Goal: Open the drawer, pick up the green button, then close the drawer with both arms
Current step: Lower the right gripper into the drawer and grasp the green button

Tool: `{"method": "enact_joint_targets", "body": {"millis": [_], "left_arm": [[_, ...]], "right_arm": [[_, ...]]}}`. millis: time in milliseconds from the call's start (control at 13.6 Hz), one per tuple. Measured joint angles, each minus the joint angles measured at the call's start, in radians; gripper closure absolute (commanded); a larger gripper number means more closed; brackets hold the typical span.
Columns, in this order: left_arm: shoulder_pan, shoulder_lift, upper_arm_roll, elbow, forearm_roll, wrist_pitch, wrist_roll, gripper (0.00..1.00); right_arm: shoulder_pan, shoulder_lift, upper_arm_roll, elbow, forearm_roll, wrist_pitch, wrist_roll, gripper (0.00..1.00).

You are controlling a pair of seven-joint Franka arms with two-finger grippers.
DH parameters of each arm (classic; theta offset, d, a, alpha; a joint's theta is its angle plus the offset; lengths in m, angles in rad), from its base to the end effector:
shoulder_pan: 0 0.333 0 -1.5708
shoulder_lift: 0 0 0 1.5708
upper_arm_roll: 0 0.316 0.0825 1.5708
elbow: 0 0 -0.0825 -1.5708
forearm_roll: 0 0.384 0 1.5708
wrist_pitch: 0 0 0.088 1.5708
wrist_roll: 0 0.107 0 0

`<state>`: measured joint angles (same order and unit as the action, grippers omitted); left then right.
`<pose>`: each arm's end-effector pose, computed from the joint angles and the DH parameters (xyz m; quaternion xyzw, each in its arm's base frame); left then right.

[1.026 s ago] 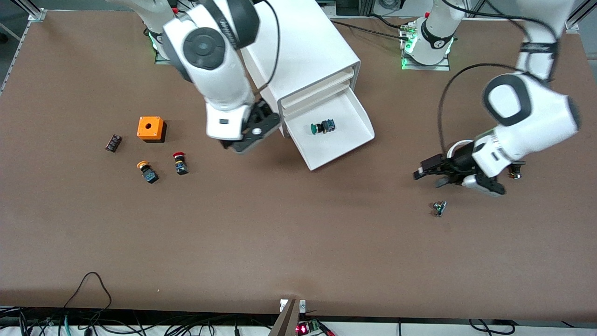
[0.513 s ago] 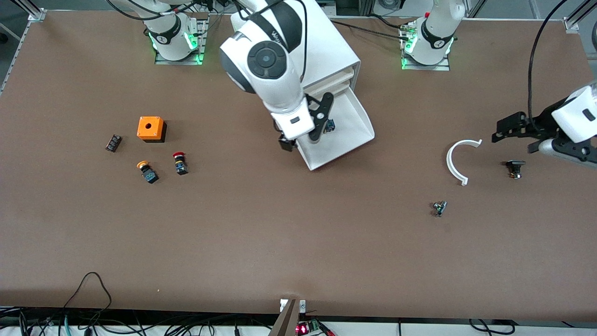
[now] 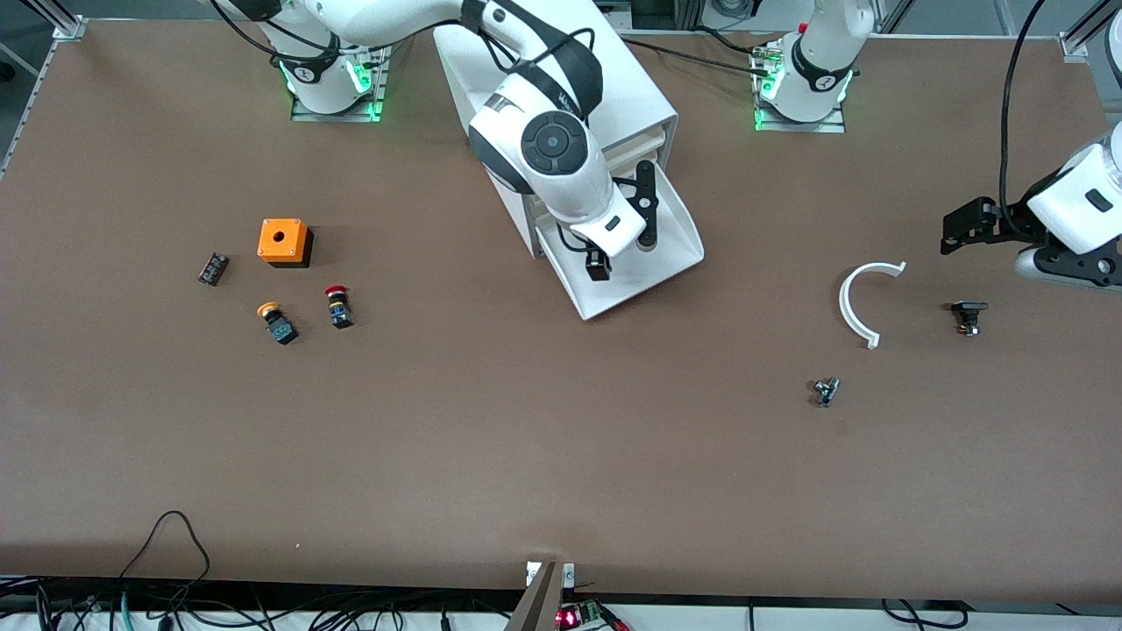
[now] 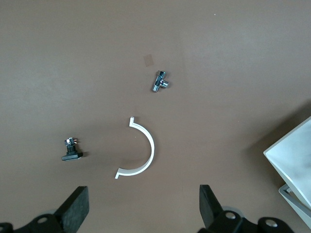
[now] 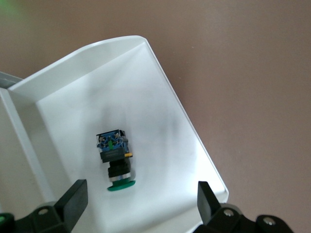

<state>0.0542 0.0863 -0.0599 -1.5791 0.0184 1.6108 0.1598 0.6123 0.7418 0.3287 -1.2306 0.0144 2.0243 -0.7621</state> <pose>0.5815 0.0000 0.5750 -0.9961 0.0832 0.0276 0.0045 0.4951 0.5676 0.3540 -0.6892 -0.7141 -0.0334 0.1179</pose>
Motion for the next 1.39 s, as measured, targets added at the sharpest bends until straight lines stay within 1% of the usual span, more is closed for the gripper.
{"method": "enact_joint_targets", "body": {"millis": [147, 440, 806, 1393], "left_arm": [[0.001, -0.009, 0.0, -0.015, 0.0, 0.001, -0.019, 0.0], [0.001, -0.015, -0.001, -0.026, 0.0, 0.001, -0.095, 0.0], [0.001, -0.018, -0.01, -0.026, 0.0, 0.001, -0.106, 0.0], [0.001, -0.02, -0.026, -0.026, 0.0, 0.002, -0.108, 0.0]], "right_arm": [[0.004, 0.019, 0.0, 0.0, -0.004, 0.012, -0.06, 0.0], [0.009, 0.038, -0.001, -0.011, -0.006, 0.006, -0.103, 0.0], [0.037, 0.084, -0.007, -0.025, -0.006, 0.008, -0.104, 0.0], [0.054, 0.105, -0.017, -0.025, -0.006, 0.008, -0.101, 0.0]]}}
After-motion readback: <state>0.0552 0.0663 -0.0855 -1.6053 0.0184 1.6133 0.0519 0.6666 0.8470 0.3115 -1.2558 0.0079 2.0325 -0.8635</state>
